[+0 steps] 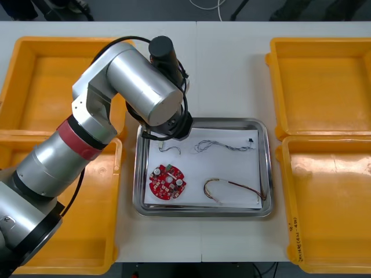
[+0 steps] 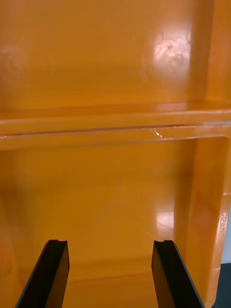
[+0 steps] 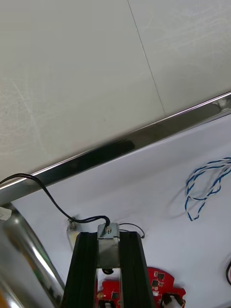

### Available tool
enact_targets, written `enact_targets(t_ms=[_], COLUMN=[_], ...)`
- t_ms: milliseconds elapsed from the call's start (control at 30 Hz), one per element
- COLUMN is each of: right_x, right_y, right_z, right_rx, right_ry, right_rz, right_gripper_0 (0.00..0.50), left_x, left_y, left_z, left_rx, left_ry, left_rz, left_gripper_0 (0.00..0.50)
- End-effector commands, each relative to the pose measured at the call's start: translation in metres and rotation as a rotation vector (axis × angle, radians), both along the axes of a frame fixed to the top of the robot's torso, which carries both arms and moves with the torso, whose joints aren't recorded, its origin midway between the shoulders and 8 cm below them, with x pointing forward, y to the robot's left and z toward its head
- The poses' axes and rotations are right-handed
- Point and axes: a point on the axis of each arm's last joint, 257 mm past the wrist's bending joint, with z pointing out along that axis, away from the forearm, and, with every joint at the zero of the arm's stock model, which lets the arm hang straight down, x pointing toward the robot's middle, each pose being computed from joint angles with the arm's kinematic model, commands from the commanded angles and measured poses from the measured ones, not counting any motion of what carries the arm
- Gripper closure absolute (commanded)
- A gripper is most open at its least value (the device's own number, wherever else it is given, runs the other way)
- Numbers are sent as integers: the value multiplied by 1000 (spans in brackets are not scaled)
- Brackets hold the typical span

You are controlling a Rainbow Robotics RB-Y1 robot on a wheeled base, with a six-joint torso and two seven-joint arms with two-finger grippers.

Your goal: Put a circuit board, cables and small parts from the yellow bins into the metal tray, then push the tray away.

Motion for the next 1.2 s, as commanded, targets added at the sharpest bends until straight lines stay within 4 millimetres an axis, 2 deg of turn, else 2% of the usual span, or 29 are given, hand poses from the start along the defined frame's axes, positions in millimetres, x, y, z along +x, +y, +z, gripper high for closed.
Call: enact_targets(t_ms=[33, 200, 367, 733, 767, 800, 833, 867, 933, 967, 1000, 1200], right_x=[-10, -10, -13, 9, 9, 10, 10, 10, 10, 10, 10, 8], right_y=[-26, -29, -35, -27, -27, -26, -27, -27, -31, -30, -32, -34], right_z=[4, 2, -4, -8, -9, -10, -12, -14, -18, -19, -21, -27], right_rx=[-17, -21, -22, 52, 52, 54, 54, 55, 51, 49, 48, 48], right_ry=[5, 11, 24, -31, -30, -35, -39, -37, -44, -46, -47, -46], right_rz=[-99, -100, -116, -65, -65, -59, -58, -57, -55, -53, -55, -50], right_gripper_0=[0, 0, 0, 0, 0, 0, 0, 0, 0, 0, 0, 0], left_x=[5, -1, -5, -8, -8, -8, -7, -7, -6, -6, -5, -3], left_y=[-28, -26, -27, -25, -26, -25, -26, -26, -26, -26, -25, -23], left_z=[9, -7, -14, -20, -20, -20, -20, -20, -19, -19, -19, -17], left_rx=[-52, -24, -21, -20, -21, -21, -23, -25, -27, -29, -29, -36], left_ry=[-26, -2, 12, 22, 21, 22, 21, 21, 16, 15, 13, 8], left_rz=[61, 67, 74, 87, 87, 90, 89, 91, 94, 94, 99, 107], left_gripper_0=[500, 499, 499, 493, 469, 349, 259, 216, 65, 20, 0, 0])
